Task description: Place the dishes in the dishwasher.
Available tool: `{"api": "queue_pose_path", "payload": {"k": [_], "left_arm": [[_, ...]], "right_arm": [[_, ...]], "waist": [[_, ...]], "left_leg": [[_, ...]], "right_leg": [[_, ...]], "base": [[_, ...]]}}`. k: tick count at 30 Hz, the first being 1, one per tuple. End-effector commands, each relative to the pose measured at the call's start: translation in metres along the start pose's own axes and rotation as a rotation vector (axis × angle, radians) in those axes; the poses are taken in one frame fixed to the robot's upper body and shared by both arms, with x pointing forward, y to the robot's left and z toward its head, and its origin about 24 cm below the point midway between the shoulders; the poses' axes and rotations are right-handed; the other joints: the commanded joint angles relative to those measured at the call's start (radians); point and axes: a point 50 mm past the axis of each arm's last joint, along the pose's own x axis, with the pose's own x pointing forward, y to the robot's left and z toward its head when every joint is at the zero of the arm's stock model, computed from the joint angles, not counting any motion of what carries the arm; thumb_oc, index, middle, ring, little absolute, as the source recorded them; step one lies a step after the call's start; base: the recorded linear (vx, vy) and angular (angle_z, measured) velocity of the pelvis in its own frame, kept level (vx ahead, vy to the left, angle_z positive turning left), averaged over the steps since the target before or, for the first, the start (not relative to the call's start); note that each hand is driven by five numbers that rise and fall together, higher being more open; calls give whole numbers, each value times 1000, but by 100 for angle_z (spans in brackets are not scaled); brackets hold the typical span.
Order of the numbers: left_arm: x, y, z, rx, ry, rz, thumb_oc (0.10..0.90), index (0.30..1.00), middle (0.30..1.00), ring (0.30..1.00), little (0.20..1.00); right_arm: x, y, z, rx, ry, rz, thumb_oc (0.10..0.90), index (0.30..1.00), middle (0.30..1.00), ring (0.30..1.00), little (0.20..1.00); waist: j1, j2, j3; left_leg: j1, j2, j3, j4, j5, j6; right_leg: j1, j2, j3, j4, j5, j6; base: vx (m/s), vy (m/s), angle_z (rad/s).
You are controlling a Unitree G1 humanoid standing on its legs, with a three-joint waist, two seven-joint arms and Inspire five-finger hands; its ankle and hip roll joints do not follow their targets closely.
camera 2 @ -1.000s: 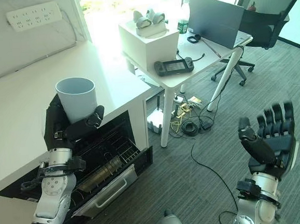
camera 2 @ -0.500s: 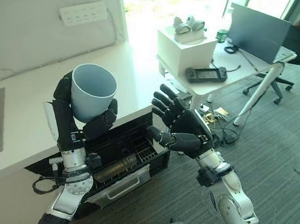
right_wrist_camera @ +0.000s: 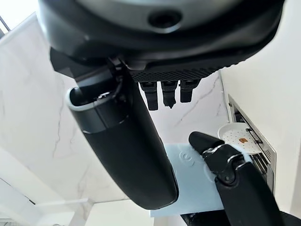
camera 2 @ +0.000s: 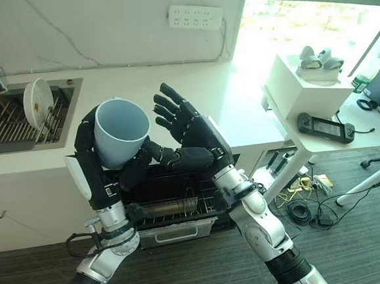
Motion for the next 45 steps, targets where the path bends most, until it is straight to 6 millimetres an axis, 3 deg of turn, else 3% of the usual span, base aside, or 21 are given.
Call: {"api": "queue_pose_path", "payload": {"k": [1,14,19,26,35,45], "left_arm": [[34,-7,29,-174,-172,106,400,300,300,300,300],[45,-12,34,-177,-154,122,400,300,300,300,300],[48,-14,25,-157,-58,84,400,300,300,300,300],[42,-16,17,-148,-12,58,400,300,300,300,300],[35,-22,17,-146,-5,16,400,300,300,300,300],[30,-36,28,-175,-92,-53,400,300,300,300,300]], "right_arm": [[24,24,47,36,-246,113,800,900,900,900,900],[43,44,42,51,-203,184,800,900,900,900,900],[45,45,36,71,-170,187,800,900,900,900,900],[41,44,22,92,-107,191,800,900,900,900,900],[45,56,20,80,-93,255,800,900,900,900,900],[68,70,23,37,-69,260,800,900,900,900,900]], "waist": [[-4,5,-17],[18,12,-17],[16,17,-19],[12,22,-16],[15,21,-16],[36,7,-10]], "left_leg": [[107,34,26,3,-168,-16],[109,29,13,3,-168,-13],[112,27,12,3,-168,-12],[116,26,14,3,-167,-7],[113,33,23,3,-165,-10],[107,31,18,3,-164,-12]], "right_leg": [[-8,20,1,53,-82,5],[6,19,-10,53,-89,1],[7,19,-8,53,-88,3],[8,18,-7,53,-84,4],[4,15,-10,53,-82,7],[-4,14,-10,53,-71,10]], "base": [[25,4,6],[13,3,4],[0,0,0],[0,0,0],[-13,-3,1],[-47,-12,5]]}}
